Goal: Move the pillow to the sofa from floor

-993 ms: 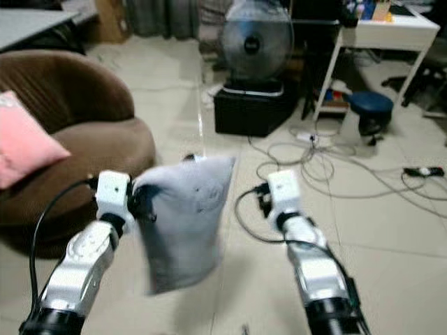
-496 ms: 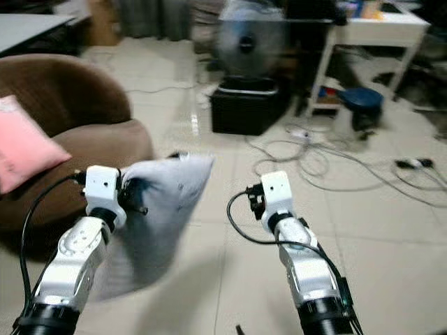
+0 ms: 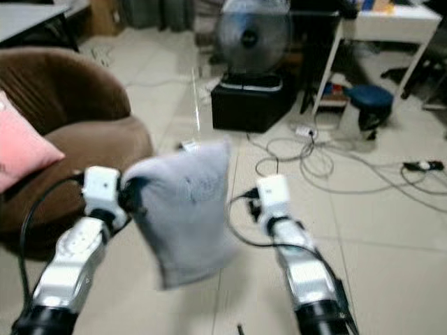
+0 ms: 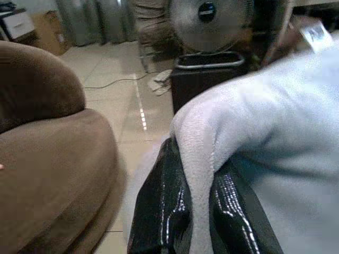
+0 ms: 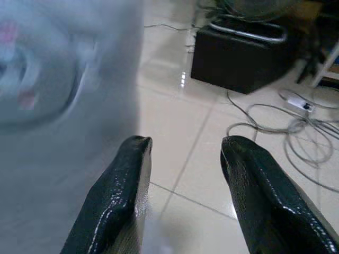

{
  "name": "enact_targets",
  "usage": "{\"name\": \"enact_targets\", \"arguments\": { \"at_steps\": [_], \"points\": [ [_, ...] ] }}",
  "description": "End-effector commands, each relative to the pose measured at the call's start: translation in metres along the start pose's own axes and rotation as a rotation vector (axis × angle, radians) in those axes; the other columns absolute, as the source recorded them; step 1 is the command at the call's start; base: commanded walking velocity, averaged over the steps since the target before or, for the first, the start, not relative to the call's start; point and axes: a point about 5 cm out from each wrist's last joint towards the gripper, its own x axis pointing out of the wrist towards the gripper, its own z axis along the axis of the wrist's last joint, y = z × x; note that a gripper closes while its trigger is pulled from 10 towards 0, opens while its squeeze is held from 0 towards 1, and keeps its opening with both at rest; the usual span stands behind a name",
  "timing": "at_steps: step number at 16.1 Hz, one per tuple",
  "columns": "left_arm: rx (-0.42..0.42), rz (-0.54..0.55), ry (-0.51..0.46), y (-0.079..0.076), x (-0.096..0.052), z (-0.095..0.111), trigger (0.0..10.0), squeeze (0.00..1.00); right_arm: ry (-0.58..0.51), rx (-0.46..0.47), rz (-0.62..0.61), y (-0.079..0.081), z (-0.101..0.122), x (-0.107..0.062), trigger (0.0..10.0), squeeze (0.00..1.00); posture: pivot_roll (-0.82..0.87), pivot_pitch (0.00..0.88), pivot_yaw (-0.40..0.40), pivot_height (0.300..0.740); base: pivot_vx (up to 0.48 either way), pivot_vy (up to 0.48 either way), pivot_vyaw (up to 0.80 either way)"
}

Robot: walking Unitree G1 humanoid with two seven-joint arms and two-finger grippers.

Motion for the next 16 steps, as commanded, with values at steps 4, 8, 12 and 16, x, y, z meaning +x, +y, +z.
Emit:
{"name": "enact_targets", "arguments": {
  "at_steps": [4, 8, 12, 16],
  "points": [
    [0.012, -0.002, -0.066, -0.0020, 0.0034, 0.0130, 10.0, 0.00, -0.009, -0.015, -0.032, -0.0101, 0.0027, -0.0009, 10.0, 0.00, 0.05, 0.000, 0.059, 0.740, 0.400, 0.000, 0.00],
    [0.020, 0.004, -0.070, -0.0004, 0.0030, 0.0133, 10.0, 0.00, -0.013, -0.031, -0.022, -0.0091, 0.0034, -0.0005, 10.0, 0.00, 0.06, 0.000, 0.058, 0.740, 0.406, 0.000, 0.00],
    [0.025, 0.007, -0.070, 0.0004, 0.0027, 0.0130, 10.0, 0.00, -0.015, -0.038, -0.011, -0.0080, 0.0034, -0.0004, 10.0, 0.00, 0.06, 0.000, 0.058, 0.740, 0.416, 0.000, 0.00],
    [0.031, 0.013, -0.069, 0.0016, 0.0026, 0.0128, 10.0, 0.00, -0.020, -0.038, -0.006, -0.0076, 0.0040, -0.0007, 10.0, 0.00, 0.06, 0.000, 0.061, 0.740, 0.421, 0.000, 0.66]
  ]
}}
